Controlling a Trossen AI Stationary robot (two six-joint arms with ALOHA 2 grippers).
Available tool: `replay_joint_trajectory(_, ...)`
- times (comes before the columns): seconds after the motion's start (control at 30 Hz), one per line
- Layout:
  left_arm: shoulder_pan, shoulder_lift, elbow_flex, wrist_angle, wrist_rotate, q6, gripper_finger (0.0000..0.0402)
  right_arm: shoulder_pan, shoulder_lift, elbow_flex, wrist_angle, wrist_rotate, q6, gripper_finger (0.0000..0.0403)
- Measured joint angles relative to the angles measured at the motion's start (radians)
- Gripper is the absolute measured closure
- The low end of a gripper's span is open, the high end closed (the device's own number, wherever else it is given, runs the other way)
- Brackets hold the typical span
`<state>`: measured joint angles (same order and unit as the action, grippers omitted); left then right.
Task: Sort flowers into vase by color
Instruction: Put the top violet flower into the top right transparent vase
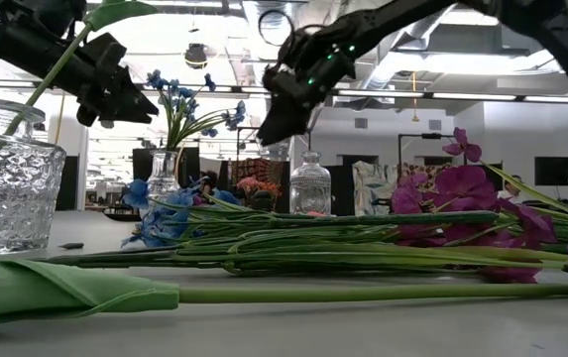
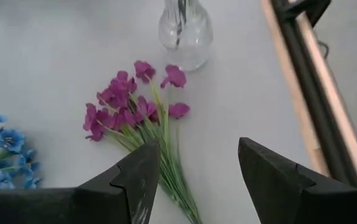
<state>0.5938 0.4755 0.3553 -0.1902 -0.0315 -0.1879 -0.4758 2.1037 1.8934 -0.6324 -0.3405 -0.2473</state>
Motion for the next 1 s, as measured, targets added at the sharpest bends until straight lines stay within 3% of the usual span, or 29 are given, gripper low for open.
replay_joint_trajectory(0.47, 0.0, 0.0, 0.0, -0.003, 0.0, 0.0, 0.0237, 0.045, 0.105, 0.008, -0.018, 0.0, -0.057, 0.0159)
replay_joint_trajectory(1.0, 0.0, 0.0, 0.0, -0.003, 0.0, 0.0, 0.0237, 0.094, 0.112, 0.0, 0.037, 0.036, -0.076, 0.0159)
